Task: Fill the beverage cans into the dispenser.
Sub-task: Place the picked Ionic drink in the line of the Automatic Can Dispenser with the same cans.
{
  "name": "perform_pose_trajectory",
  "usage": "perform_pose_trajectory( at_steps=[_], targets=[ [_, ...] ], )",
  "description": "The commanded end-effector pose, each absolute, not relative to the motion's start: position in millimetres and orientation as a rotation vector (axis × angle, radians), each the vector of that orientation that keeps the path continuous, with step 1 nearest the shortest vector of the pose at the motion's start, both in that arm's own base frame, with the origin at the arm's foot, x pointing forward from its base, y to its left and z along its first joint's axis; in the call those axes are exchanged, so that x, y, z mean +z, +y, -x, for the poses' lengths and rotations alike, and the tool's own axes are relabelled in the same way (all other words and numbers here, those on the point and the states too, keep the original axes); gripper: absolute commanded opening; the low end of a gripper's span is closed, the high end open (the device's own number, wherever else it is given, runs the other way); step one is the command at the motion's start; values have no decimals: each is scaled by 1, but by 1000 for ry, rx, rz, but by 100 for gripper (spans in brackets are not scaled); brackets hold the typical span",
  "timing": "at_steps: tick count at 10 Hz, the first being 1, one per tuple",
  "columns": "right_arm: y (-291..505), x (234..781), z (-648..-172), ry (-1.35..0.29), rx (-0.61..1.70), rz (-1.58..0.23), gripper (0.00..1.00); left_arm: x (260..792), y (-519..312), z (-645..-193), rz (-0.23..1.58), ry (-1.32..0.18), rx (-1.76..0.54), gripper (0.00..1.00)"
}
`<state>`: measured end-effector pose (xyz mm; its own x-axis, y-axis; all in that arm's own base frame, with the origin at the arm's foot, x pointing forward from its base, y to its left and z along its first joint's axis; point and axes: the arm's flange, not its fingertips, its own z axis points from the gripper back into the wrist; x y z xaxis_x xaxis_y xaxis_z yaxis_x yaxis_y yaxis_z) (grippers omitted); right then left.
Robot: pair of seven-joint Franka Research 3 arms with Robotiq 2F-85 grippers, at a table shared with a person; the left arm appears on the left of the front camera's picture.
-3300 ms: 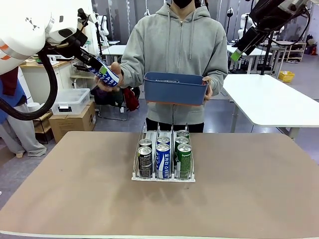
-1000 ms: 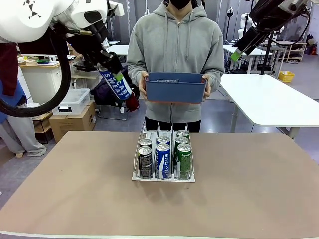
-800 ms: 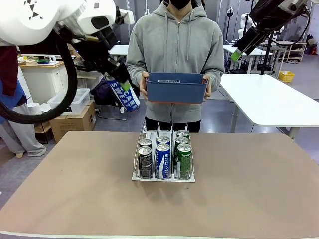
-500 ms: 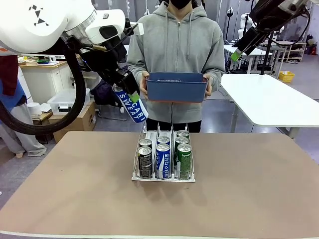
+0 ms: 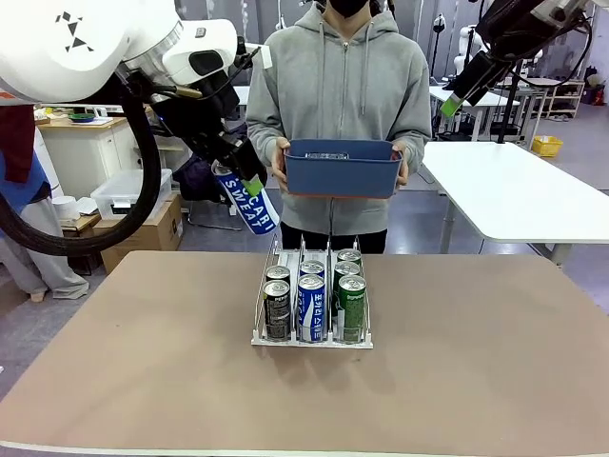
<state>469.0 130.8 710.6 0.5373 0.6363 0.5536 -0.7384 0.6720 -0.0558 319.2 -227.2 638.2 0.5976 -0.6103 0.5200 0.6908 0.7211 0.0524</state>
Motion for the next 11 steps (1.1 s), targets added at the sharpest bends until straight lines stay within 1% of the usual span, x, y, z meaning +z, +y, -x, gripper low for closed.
perform_pose_trajectory(
  at_steps=[1,2,3,6,8,9,11],
  targets=[
    [129,710,-467,-576,823,-193,100,622,-246,-307,109,-493,-625,57],
    [129,710,-467,-576,823,-193,100,611,-256,-296,137,-466,-576,57],
    [129,710,-467,-576,823,-193,100,600,-265,-288,149,-472,-580,57],
    [129,710,-467,-576,823,-193,100,555,-296,-270,194,-518,-674,57],
    [129,710,-467,-576,823,-193,100,526,-312,-270,184,-543,-724,57],
    [129,710,-467,-576,823,-193,100,513,-317,-275,174,-523,-732,57],
    [129,710,-467,-576,823,-193,100,498,-319,-286,114,-539,-746,57]
  ],
)
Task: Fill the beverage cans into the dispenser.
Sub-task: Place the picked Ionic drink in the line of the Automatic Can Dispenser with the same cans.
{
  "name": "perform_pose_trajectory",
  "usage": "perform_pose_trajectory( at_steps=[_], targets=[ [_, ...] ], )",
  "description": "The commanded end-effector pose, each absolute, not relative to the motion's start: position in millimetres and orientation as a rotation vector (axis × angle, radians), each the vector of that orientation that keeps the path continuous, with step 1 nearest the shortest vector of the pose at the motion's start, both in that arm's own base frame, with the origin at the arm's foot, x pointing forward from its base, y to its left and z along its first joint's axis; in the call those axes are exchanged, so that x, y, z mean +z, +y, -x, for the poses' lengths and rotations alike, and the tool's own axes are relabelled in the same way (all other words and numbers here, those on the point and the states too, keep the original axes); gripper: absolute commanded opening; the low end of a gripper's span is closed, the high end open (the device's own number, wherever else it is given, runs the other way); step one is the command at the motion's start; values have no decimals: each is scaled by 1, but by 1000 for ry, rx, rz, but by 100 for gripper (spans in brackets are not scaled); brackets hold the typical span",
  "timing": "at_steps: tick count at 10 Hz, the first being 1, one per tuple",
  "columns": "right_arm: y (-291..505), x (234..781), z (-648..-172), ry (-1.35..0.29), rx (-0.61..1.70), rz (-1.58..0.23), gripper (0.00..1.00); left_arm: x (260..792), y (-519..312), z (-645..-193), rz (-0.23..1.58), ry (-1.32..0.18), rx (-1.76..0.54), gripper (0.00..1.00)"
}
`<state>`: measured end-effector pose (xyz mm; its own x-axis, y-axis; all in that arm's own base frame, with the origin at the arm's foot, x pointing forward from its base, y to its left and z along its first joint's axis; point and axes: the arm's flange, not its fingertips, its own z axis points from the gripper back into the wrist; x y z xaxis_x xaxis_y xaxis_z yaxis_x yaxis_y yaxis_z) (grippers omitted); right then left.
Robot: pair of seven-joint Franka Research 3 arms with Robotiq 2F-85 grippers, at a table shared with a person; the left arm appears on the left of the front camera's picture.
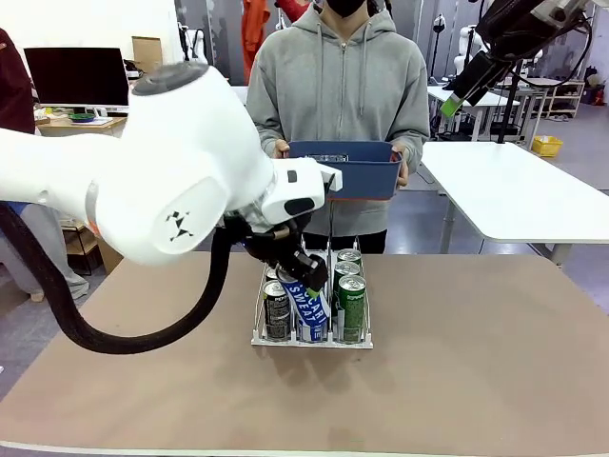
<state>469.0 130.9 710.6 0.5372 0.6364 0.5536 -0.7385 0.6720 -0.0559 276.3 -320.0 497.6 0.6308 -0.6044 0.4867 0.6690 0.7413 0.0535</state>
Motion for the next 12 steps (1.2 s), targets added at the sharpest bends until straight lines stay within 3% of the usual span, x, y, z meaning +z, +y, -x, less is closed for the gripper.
perform_pose_trajectory(
  at_steps=[1,7,9,12],
  targets=[
    [129,710,-467,-576,823,-193,100,493,-322,-290,93,-544,-741,57],
    [129,710,-467,-576,823,-193,100,484,-322,-286,104,-499,-753,57],
    [129,710,-467,-576,823,-193,100,464,-323,-291,74,-509,-933,57],
    [129,710,-467,-576,823,-193,100,440,-333,-307,46,-523,-951,57]
  ],
)
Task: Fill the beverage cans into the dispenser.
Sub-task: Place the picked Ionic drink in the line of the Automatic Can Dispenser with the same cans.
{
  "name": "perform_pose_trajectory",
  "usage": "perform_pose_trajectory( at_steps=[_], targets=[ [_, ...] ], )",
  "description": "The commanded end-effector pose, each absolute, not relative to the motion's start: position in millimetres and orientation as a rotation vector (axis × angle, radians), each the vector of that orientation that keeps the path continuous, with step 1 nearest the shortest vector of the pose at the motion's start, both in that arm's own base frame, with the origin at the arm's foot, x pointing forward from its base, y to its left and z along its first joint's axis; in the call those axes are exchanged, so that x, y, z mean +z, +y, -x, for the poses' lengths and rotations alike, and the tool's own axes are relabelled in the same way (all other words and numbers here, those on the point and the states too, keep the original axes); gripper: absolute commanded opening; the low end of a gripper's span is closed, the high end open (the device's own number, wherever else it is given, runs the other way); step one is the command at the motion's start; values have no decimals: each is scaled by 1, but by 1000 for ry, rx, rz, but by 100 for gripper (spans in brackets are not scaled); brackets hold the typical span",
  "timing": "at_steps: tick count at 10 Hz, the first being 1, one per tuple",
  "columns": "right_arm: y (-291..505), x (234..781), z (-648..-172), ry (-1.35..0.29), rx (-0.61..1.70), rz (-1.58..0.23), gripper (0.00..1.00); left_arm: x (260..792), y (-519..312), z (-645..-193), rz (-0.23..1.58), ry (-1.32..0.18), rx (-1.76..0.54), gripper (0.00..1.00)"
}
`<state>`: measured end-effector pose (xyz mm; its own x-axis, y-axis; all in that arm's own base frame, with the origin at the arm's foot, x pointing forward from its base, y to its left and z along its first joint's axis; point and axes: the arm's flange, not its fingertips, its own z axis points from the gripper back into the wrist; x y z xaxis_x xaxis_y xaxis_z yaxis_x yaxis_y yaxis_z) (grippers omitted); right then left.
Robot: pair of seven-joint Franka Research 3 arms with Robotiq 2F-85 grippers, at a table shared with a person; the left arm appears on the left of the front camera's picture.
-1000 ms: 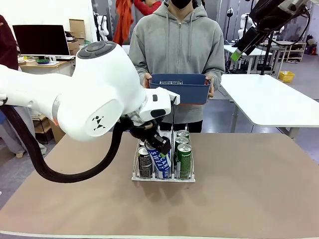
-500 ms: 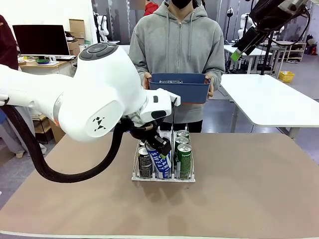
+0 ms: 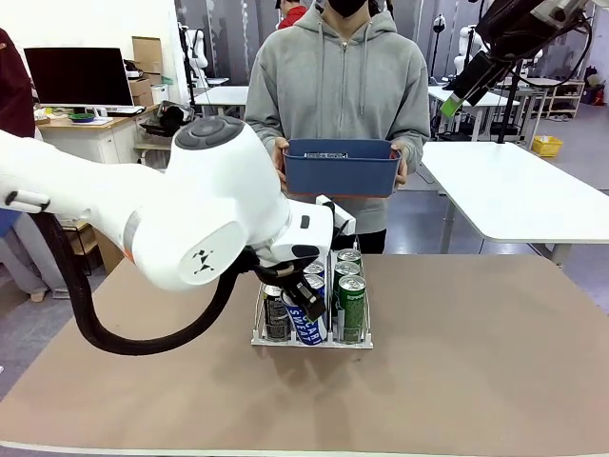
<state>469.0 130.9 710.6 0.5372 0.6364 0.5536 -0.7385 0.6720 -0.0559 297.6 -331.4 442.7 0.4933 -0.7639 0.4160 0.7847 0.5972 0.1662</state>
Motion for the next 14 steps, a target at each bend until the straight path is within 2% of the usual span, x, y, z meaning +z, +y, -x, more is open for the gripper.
perform_pose_trajectory(
  at_steps=[1,5,14],
  targets=[
    [129,710,-467,-576,823,-193,100,438,-334,-309,24,-534,-932,57],
    [129,710,-467,-576,823,-193,100,434,-334,-328,-60,-561,-904,57],
    [129,710,-467,-576,823,-193,100,428,-343,-359,26,-574,-864,57]
  ],
)
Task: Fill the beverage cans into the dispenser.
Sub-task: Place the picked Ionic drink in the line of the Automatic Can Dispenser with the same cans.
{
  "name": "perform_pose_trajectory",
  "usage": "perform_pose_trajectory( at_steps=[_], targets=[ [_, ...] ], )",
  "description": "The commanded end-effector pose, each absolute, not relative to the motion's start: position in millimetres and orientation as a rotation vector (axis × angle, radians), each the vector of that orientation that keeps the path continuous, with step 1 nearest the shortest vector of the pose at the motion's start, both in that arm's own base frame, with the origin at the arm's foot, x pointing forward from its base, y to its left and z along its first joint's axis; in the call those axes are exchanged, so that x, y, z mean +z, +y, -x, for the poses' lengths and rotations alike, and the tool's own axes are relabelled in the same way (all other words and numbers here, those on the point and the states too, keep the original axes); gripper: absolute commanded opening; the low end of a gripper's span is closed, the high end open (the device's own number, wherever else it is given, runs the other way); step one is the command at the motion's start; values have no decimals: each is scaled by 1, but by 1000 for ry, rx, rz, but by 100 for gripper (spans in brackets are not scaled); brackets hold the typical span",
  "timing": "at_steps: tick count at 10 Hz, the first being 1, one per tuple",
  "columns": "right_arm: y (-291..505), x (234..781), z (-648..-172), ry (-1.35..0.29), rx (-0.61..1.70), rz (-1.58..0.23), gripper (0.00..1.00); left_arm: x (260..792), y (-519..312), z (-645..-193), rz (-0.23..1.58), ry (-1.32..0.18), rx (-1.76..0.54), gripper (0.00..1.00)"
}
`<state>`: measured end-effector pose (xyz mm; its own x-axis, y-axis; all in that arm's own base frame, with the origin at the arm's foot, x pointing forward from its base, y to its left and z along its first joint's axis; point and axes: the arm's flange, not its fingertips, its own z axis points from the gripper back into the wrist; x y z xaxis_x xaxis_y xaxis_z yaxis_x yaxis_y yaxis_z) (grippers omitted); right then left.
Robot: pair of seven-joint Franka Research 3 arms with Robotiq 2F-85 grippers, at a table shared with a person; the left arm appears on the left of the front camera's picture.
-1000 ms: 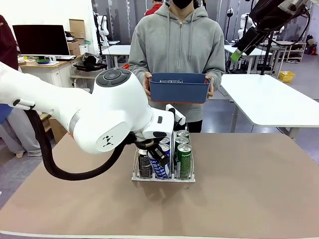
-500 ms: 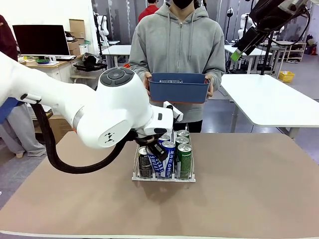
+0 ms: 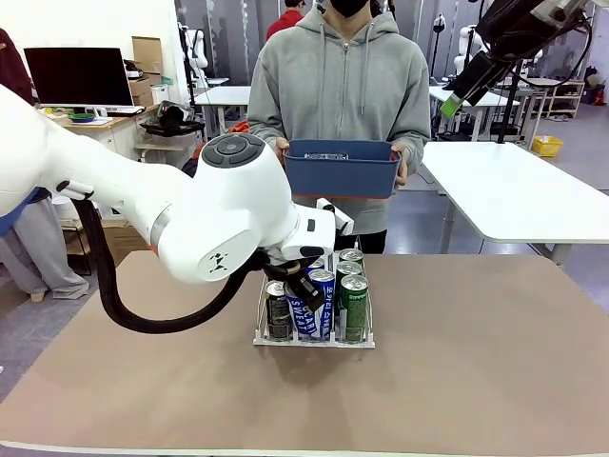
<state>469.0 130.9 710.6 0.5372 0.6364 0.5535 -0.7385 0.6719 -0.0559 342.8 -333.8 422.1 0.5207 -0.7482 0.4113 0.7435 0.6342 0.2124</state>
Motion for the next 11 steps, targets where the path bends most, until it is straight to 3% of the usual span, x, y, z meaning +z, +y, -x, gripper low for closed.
perform_pose_trajectory(
  at_steps=[1,11],
  targets=[
    [129,710,-467,-576,823,-193,100,428,-346,-362,34,-578,-859,57],
    [129,710,-467,-576,823,-193,100,400,-356,-400,-22,-554,-825,57]
  ],
)
